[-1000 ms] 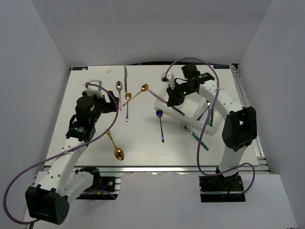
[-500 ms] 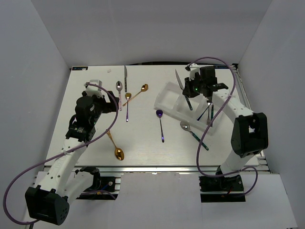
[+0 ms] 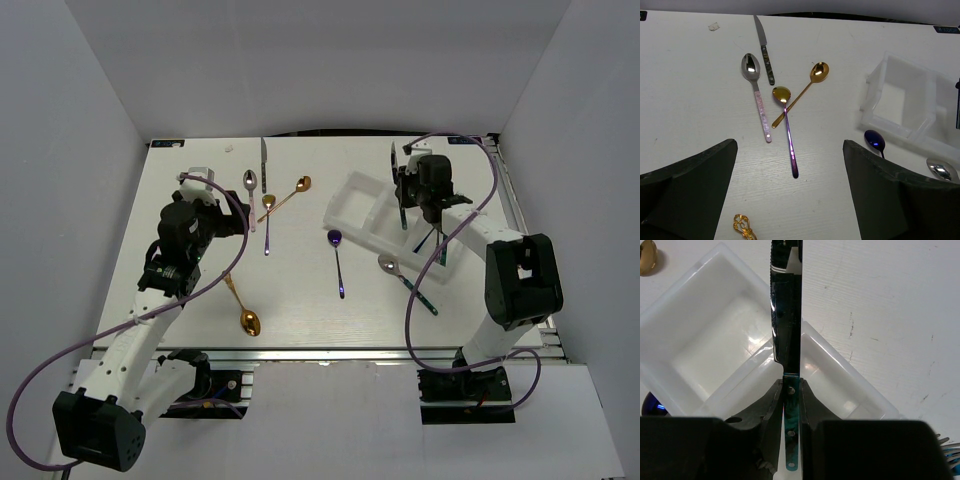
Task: Sort the eating utensils into containers
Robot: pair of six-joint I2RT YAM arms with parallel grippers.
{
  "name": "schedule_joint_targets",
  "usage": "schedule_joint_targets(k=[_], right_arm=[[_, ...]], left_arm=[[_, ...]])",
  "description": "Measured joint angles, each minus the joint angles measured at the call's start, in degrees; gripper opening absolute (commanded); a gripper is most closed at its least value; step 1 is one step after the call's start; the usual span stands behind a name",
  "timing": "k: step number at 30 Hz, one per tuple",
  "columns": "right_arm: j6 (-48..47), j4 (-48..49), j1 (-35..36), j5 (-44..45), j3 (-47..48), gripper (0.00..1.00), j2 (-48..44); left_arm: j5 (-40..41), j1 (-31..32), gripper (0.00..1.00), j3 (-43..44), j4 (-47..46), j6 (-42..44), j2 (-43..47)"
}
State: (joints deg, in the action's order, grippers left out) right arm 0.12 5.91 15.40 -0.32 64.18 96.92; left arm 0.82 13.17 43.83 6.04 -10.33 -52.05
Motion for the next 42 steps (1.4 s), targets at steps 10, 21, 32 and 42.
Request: schedule_joint_targets(k=[10,21,32,42], right_arm=[[1.03,4.13,0.0,1.57,-2.23,0.25,0.0],[1.38,3.54,0.0,-1.7,-2.58,0.68,-3.78],[-23.08,-19.63,-0.13,-44.7,2.75,0.89,-13.55],[-33.88,-26.36,-3.52,-53.99,-4.44,0.89,-19.26]], left_arm=[[-0.02,0.0,0.98,0.0,0.0,0.0,-0.04],[-2.16,0.0,0.98,0.0,0.0,0.0,-1.73],[-9.53,0.0,0.98,9.51,4.7,-2.29,-24.9],[-5.33,0.0,0.87,49.22,15.43,-7.17,-61.16]])
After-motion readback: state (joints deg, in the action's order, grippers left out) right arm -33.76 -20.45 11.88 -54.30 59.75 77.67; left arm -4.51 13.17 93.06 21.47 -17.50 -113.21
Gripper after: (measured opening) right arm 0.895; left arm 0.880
